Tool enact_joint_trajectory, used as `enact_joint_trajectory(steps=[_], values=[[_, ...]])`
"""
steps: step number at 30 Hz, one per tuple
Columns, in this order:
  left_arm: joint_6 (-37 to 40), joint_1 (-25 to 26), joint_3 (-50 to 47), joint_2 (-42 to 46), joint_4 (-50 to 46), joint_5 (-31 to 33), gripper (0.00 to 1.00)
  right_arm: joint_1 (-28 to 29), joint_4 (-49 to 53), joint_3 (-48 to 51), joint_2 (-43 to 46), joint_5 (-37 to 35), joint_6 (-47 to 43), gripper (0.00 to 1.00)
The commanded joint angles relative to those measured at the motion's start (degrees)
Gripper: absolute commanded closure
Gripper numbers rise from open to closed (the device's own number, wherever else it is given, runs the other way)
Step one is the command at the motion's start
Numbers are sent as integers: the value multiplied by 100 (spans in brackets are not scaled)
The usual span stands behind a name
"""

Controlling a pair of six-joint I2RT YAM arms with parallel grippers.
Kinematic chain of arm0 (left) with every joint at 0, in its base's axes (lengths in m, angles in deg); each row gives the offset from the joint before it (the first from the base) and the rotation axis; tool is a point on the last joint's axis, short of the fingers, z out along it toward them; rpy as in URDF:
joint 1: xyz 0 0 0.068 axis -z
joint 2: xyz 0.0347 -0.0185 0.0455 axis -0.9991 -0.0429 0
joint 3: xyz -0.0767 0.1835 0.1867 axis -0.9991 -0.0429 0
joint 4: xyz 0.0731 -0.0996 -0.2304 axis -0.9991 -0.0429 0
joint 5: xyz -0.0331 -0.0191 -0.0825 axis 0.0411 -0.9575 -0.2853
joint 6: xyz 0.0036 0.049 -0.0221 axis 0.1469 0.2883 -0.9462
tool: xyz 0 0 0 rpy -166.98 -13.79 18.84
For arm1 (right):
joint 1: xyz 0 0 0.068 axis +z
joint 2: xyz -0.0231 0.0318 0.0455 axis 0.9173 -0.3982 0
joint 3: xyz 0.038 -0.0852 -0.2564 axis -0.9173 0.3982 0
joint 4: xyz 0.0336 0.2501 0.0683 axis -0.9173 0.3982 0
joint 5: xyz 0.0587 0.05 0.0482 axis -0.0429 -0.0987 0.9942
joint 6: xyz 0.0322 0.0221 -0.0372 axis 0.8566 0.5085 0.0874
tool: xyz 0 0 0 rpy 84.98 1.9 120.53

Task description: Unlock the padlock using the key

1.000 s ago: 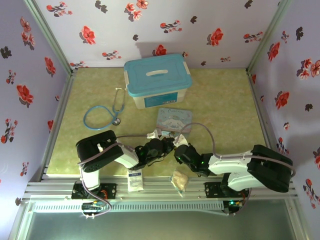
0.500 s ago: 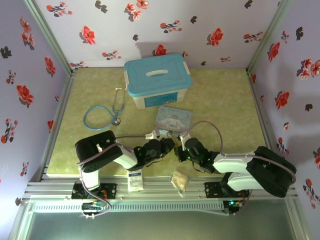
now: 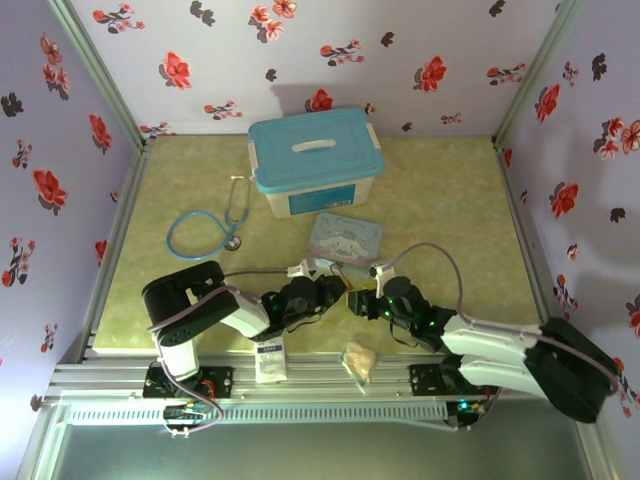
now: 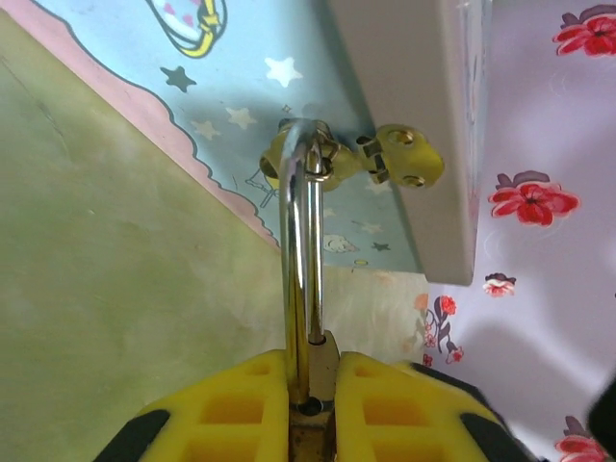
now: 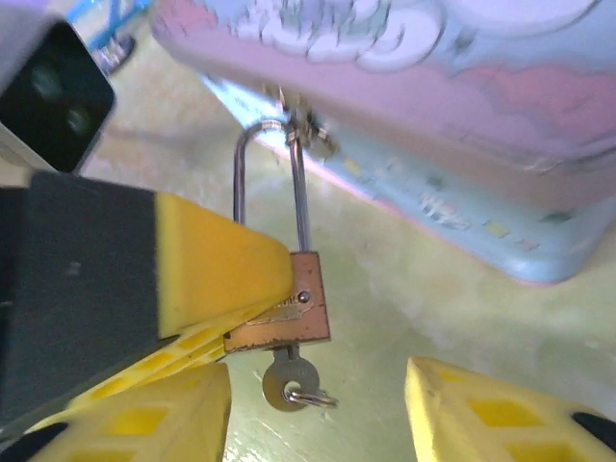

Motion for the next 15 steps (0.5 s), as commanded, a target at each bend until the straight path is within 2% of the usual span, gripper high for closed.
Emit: enact_joint_trajectory(steps=[1, 6, 11, 15], values=[[352, -188, -80, 216, -314, -193, 100, -74, 638, 175, 677, -584, 349, 40], [587, -304, 42, 138, -742, -605, 100, -185, 1280, 68, 1093, -1135, 503, 36], [737, -370, 108, -21, -1008, -923, 100, -302, 1607, -316, 580, -1763, 722, 36], [972, -528, 126, 63, -1283, -1163, 100, -359, 1366, -461, 54, -1571, 761, 37]])
